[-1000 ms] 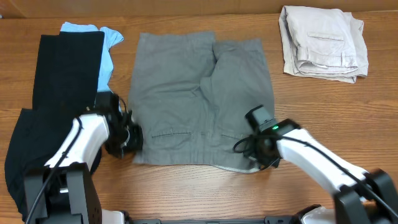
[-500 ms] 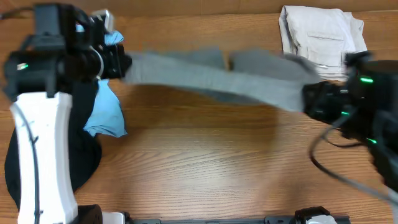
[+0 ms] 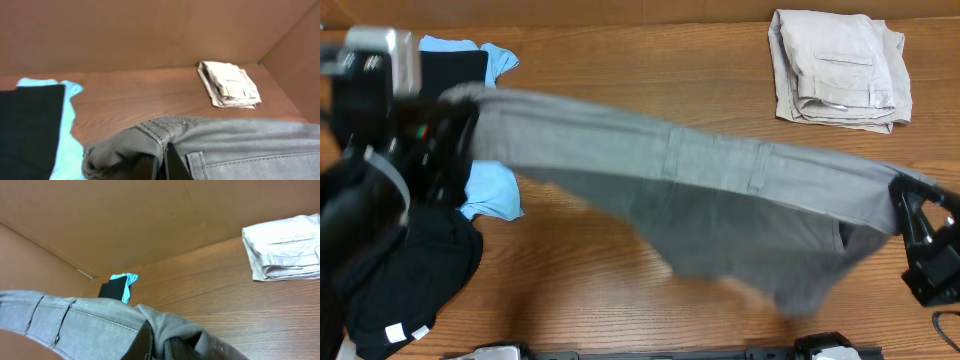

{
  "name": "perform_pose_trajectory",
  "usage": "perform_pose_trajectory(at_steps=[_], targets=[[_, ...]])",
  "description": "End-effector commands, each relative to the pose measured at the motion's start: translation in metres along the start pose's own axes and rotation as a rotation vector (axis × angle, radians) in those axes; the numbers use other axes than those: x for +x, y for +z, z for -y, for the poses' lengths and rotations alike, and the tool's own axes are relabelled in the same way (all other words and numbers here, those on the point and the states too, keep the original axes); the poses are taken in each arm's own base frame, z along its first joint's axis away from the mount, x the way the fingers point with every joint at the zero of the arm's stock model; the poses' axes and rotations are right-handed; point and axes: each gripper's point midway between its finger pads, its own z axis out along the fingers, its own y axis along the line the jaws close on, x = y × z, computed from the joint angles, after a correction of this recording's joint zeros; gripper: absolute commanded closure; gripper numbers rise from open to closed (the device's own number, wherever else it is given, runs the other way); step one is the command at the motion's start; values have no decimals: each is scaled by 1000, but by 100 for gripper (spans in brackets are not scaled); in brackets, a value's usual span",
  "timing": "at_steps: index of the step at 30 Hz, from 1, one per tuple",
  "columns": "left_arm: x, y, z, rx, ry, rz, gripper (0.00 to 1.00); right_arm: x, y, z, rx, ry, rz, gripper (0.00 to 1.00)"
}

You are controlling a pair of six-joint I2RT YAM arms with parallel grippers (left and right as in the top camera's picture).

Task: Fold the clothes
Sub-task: 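Lift the shorts with both grippers and flip them forward, laying them flat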

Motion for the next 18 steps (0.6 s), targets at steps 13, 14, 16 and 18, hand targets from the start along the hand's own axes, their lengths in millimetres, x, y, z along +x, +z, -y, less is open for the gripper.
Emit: perform_pose_trajectory(at_steps=[13, 14, 16, 18], targets=[[88, 138, -132, -407, -172, -534, 96, 53, 185, 100, 416, 40, -484, 96], [95, 152, -138, -409, -178, -568, 96, 59, 202, 107, 430, 39, -519, 96], [108, 182, -149, -409, -187, -623, 96, 71, 236, 120, 451, 34, -575, 96], [118, 215, -160, -406, -188, -657, 96, 82, 271, 133, 468, 34, -618, 96]])
